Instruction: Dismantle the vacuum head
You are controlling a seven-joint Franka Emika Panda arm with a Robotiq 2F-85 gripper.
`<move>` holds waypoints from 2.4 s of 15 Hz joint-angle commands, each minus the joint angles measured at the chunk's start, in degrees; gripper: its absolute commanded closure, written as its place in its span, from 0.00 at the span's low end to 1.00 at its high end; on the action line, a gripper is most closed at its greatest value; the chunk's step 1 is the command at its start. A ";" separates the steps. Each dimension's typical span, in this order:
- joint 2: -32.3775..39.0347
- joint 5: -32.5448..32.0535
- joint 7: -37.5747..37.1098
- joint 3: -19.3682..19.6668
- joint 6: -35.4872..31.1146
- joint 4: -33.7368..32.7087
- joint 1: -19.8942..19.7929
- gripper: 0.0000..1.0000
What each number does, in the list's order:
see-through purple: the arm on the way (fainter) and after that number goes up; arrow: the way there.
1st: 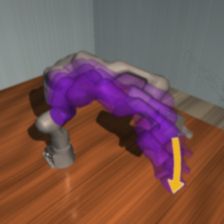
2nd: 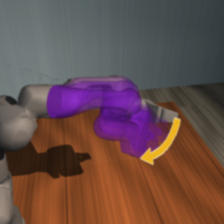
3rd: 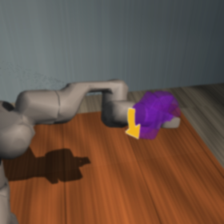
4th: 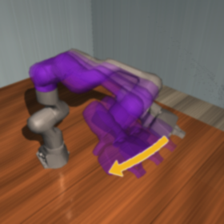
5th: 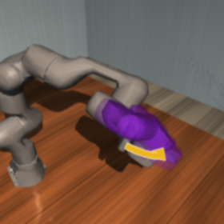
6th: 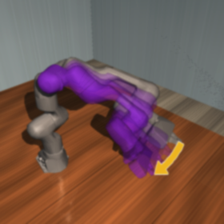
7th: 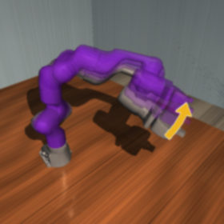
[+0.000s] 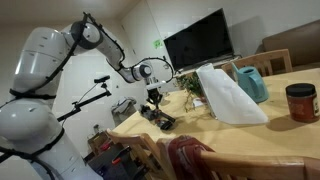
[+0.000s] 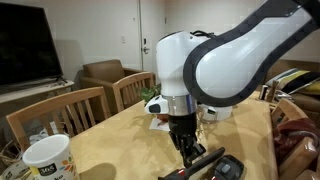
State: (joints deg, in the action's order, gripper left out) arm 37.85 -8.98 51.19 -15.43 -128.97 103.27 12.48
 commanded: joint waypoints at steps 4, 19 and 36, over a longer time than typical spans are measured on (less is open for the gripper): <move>1.09 -0.78 -1.05 0.23 1.08 -0.73 0.17 1.00; 3.34 -0.96 -0.79 0.22 2.32 -4.28 0.71 1.00; 6.13 -1.28 -1.23 0.49 4.31 -7.50 1.66 1.00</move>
State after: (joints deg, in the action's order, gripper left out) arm 42.52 -9.02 51.24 -15.30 -126.78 97.91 13.22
